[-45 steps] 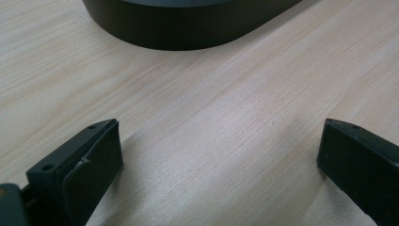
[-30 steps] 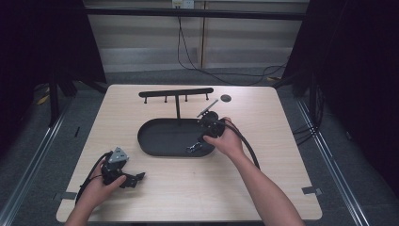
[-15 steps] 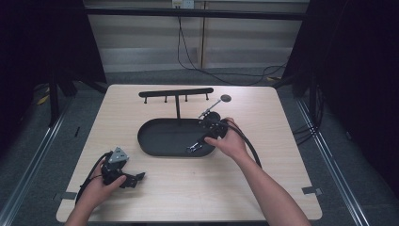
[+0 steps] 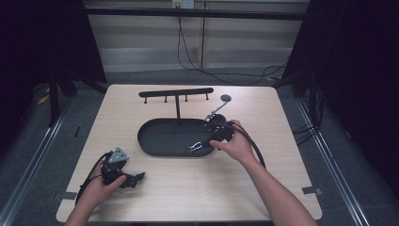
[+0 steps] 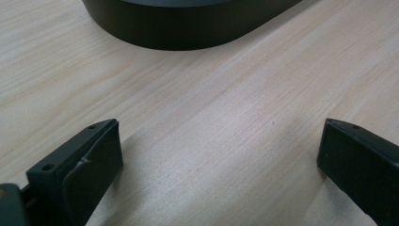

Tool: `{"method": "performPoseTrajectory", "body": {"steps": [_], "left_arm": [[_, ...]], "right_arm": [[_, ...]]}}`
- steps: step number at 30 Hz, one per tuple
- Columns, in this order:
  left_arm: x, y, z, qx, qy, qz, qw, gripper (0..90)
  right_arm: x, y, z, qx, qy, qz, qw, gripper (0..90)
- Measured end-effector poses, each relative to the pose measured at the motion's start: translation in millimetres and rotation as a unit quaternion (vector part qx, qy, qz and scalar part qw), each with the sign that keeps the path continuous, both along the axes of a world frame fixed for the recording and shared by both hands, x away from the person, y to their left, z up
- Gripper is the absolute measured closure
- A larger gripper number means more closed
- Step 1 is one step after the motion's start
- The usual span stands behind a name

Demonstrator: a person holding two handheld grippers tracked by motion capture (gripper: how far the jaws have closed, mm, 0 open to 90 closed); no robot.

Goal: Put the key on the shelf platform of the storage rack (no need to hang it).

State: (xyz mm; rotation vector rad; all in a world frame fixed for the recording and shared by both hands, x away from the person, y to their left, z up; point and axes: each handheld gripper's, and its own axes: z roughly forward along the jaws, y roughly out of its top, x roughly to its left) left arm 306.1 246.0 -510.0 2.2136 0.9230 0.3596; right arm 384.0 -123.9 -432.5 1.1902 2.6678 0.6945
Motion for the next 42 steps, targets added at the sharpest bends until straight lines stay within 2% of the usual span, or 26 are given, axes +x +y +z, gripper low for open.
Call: {"method": "performPoseTrajectory", "body": {"steps": [22,35,42], "left_arm": [[0.0,0.1,0.0,0.000,0.000,0.000,1.0000,0.2],[0.0,-0.1,0.0,0.000,0.000,0.000,1.0000,0.2],[0.0,-0.1,0.0,0.000,0.000,0.000,1.0000,0.2]], "right_arm": [[-24.4,-21.3,7.6,0.014,-0.009,0.012,0.9998,30.6],[-37.3,-36.9,15.0,0.019,-0.016,0.009,0.9997,30.5],[-43.7,-45.4,10.6,0.024,-0.016,0.004,0.9996,30.5]]}}
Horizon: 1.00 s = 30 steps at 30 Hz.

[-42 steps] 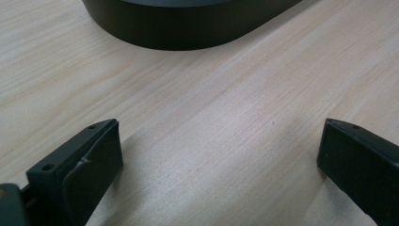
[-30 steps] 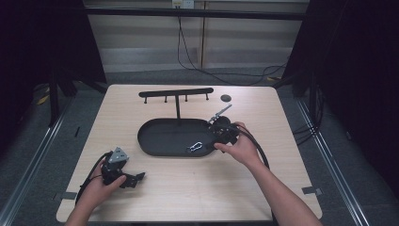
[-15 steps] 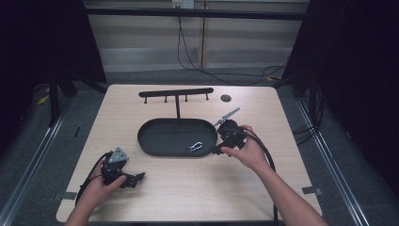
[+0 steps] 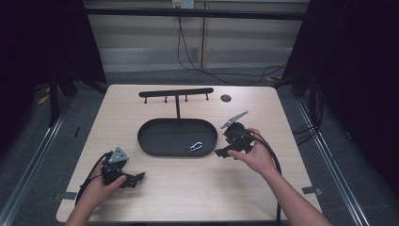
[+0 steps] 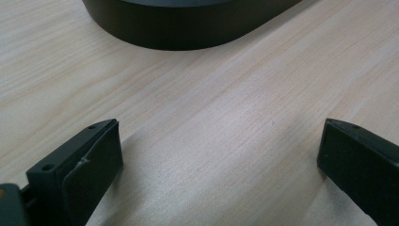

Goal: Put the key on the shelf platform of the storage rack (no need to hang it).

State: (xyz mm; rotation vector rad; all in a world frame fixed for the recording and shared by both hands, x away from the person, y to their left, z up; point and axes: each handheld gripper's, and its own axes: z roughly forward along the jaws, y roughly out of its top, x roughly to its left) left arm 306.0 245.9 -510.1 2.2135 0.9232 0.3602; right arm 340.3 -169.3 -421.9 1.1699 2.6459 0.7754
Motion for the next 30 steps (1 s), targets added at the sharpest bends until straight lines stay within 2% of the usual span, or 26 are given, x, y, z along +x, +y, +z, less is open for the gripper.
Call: {"method": "performPoseTrajectory", "body": {"steps": [4,13,15,30], "left_arm": [[0.0,0.0,0.0,0.000,0.000,0.000,1.0000,0.2],[0.0,0.1,0.0,0.000,0.000,0.000,1.0000,0.2],[0.0,0.1,0.0,0.000,0.000,0.000,1.0000,0.2],[0.0,0.0,0.0,0.000,0.000,0.000,1.0000,0.2]], "right_arm": [[-2.6,-3.9,-2.8,-0.006,0.002,-0.002,1.0000,30.3],[-10.2,-15.0,-9.5,-0.002,0.004,-0.007,1.0000,30.3],[-11.7,-17.5,-10.0,-0.001,-0.002,-0.008,1.0000,30.4],[-22.2,-36.0,-17.9,0.003,0.006,-0.017,0.9998,30.3]]}}
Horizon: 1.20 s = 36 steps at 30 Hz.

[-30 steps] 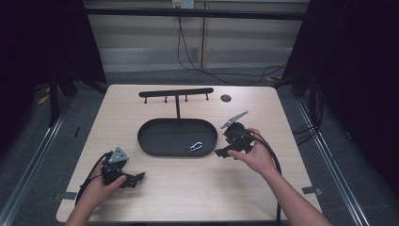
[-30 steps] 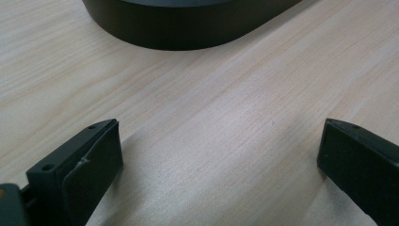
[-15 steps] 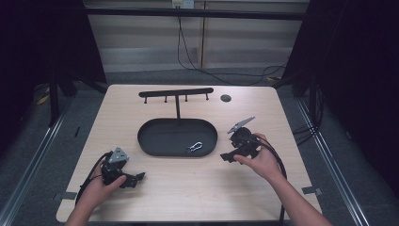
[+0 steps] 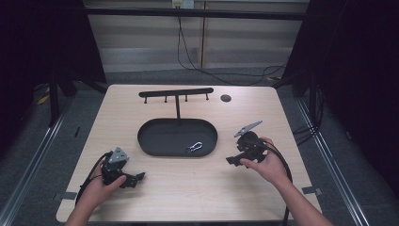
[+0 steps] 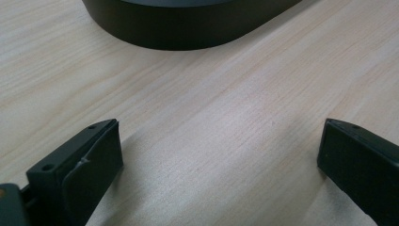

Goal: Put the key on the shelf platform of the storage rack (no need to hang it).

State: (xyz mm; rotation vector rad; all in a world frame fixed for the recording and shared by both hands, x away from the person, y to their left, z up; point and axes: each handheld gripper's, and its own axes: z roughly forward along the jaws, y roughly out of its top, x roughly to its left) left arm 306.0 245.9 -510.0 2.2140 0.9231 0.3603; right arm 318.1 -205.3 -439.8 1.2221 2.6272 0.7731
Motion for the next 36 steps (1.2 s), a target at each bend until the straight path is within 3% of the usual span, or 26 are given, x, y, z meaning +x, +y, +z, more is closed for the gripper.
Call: {"method": "performPoseTrajectory", "body": {"steps": [36], "left_arm": [[0.0,0.0,0.0,0.000,0.000,0.000,1.0000,0.1]], "right_arm": [[-21.9,-29.7,-12.3,0.001,0.003,-0.010,0.9999,30.3]]}}
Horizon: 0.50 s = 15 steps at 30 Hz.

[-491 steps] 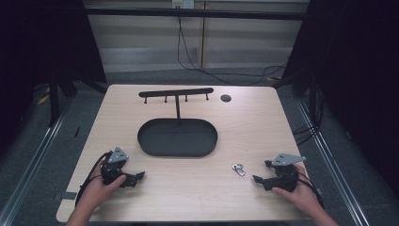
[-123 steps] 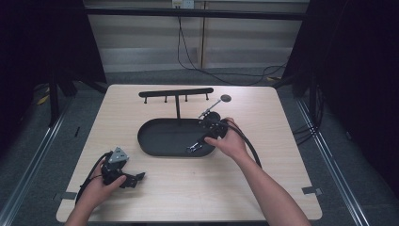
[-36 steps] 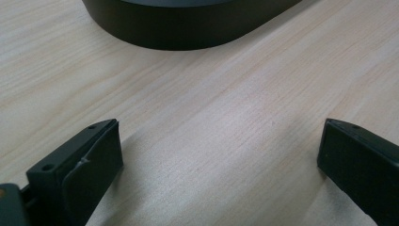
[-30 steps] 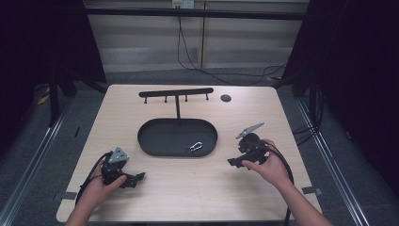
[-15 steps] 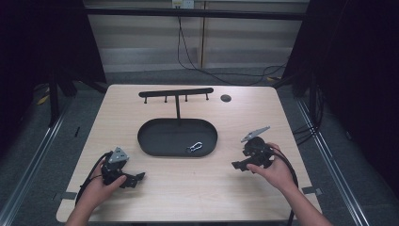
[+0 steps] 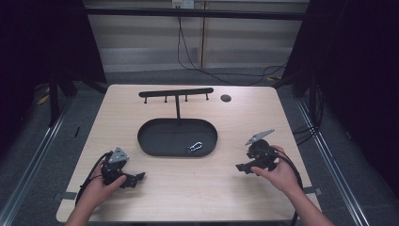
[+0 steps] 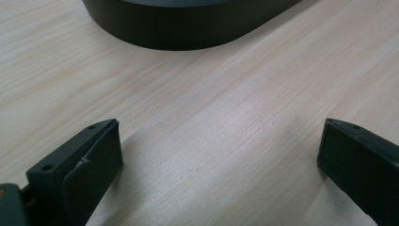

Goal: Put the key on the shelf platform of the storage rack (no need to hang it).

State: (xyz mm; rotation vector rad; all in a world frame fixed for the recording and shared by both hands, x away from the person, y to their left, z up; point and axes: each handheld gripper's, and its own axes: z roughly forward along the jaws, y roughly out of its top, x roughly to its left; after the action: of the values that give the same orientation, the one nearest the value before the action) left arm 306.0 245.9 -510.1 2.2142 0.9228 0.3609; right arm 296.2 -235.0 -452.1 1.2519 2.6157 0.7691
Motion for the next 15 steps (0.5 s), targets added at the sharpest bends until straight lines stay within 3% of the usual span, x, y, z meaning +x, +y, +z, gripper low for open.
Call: {"method": "performPoseTrajectory", "body": {"steps": [15], "left_arm": [[0.0,0.0,0.0,0.000,0.000,0.000,1.0000,0.2]], "right_arm": [[-11.4,-8.1,-16.8,-0.002,-0.001,-0.002,1.0000,31.0]]}}
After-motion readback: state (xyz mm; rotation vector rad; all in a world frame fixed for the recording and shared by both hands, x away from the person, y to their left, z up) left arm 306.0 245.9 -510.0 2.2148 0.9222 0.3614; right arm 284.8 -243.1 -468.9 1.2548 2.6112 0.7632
